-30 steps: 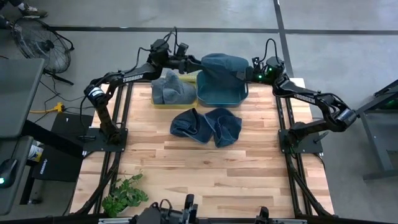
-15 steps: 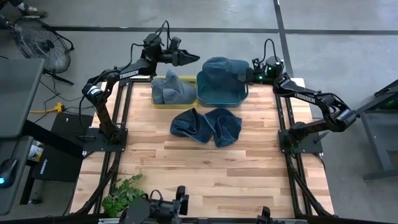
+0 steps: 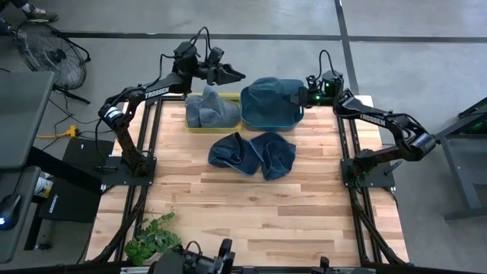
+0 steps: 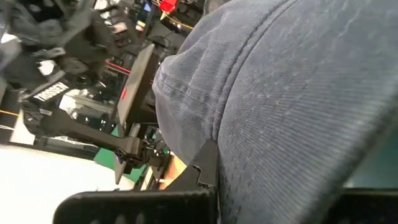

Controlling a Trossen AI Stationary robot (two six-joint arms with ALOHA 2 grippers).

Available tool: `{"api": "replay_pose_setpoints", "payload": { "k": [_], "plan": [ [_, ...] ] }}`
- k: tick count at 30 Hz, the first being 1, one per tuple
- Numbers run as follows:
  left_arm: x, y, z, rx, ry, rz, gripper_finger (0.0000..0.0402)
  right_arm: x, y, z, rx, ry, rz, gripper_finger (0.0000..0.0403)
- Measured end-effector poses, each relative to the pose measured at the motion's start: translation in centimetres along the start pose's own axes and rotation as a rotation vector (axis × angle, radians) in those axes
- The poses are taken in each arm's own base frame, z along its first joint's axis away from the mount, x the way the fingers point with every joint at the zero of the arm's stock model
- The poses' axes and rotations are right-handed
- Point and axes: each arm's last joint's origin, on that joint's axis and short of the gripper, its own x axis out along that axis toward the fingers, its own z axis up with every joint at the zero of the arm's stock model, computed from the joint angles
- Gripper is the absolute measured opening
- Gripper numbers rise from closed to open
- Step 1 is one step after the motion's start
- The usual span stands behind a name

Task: Pick & Place hat
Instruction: Put the bottom left blue cap into the blue bin

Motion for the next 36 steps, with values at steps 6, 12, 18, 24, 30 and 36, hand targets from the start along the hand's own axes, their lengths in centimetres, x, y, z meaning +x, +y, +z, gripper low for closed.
{"api": "replay_pose_setpoints", "payload": {
  "k": [6,12,18,24,30,36],
  "plan": [
    [1.1,-0.6,-0.4,0.009,0.010,-0.027,0.0294,1.7,-0.8,-0.7,0.019,0.039,-0.023,0.0001],
    [2.1,-1.1,-0.8,0.008,0.022,-0.049,0.0294,3.7,-1.2,-0.6,0.035,0.068,-0.044,0.0001],
    [2.5,-1.2,-1.0,-0.001,0.015,-0.046,0.0294,4.7,-1.5,0.0,0.055,0.089,-0.068,0.0001],
    [2.5,-1.2,-1.0,-0.027,0.011,-0.042,0.0294,5.4,-2.1,0.1,0.085,0.148,-0.080,0.0005],
    [2.5,-1.2,-1.0,-0.030,0.011,-0.041,0.0294,5.4,-2.1,0.0,0.080,0.155,-0.084,0.0011],
    [2.5,-1.2,-1.0,-0.044,0.012,-0.042,0.0294,5.3,-2.2,0.0,0.067,0.148,-0.097,0.0051]
  ]
}}
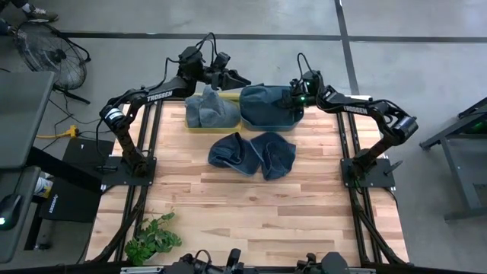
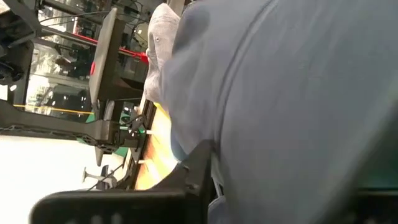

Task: Pick & Place hat
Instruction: Put the bottom left blue cap into the blue bin

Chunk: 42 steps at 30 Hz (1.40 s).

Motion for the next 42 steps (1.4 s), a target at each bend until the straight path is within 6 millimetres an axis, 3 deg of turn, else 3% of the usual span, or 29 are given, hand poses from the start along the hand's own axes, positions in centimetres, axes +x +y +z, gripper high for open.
{"api": "replay_pose_setpoints", "payload": {
  "k": [8,14,25,33,42],
  "plan": [
    [0.0,0.0,0.0,-0.001,0.000,0.000,0.0294,-0.5,-0.5,0.5,0.035,-0.008,-0.002,0.0139],
    [0.0,0.0,0.0,-0.001,0.000,0.000,0.0294,-1.0,-0.9,0.9,0.069,-0.005,0.004,0.0178],
    [0.0,0.0,0.0,-0.002,0.000,0.000,0.0294,-1.2,-0.8,0.9,0.080,0.004,0.018,0.0177],
    [0.0,0.0,0.0,-0.002,0.001,0.000,0.0294,-2.4,0.7,1.1,0.045,-0.034,0.043,0.0177],
    [0.0,0.0,0.0,-0.002,0.001,0.000,0.0294,-3.5,0.6,0.2,0.047,-0.009,-0.064,0.0177]
  ]
}}
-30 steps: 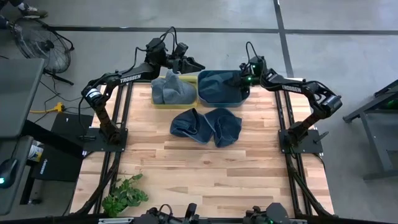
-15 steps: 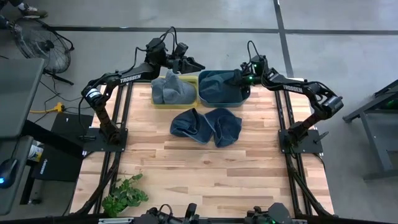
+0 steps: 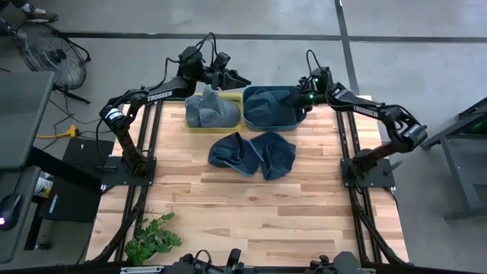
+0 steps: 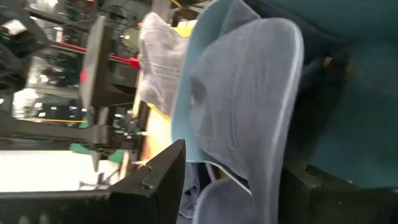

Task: Pick & Place hat
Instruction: Put the bottom left blue cap into the blue bin, then put the right blue cap into the blue bin

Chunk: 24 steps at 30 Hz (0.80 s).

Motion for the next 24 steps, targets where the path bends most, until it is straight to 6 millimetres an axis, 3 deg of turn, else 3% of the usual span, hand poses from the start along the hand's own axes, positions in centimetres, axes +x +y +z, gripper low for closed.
{"api": "replay_pose_setpoints", "payload": {
  "k": [15,24],
  "plan": [
    [0.0,0.0,0.0,-0.006,0.004,0.001,0.0294,-3.7,0.1,-0.2,-0.060,-0.105,-0.198,0.0177],
    [0.0,0.1,-0.1,-0.016,0.005,0.003,0.0294,-6.3,1.9,-1.1,-0.324,-0.190,-0.284,0.0177]
  ]
}}
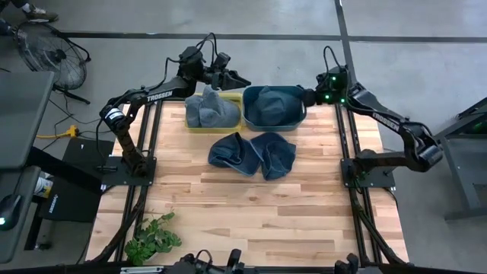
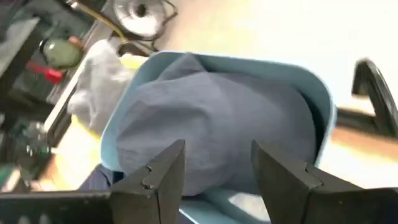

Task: Pick & Place hat
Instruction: Put the right blue cap into the blue bin

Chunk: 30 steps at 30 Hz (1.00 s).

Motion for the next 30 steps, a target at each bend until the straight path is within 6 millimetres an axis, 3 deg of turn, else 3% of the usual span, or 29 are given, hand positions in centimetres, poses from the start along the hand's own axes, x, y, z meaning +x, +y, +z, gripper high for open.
{"api": "replay_pose_setpoints", "payload": {
  "k": [5,10,15,22,30],
  "plan": [
    [0.0,0.1,-0.1,-0.006,0.003,0.005,0.0294,-0.6,1.8,-0.5,-0.185,-0.016,0.046,0.0177],
    [0.0,0.1,0.0,-0.005,0.000,0.007,0.0294,0.2,2.9,-1.2,-0.223,0.009,0.047,0.0166],
    [0.0,0.1,0.0,-0.005,-0.005,0.011,0.0294,1.2,3.5,-2.0,-0.242,0.056,0.059,0.0121],
    [0.0,0.1,0.0,-0.011,-0.007,0.012,0.0294,2.0,4.0,-2.6,-0.246,0.087,0.067,0.0009],
    [0.0,0.1,0.0,-0.013,-0.009,0.014,0.0294,3.5,5.9,-1.7,-0.235,0.091,0.032,0.0003]
  ]
}}
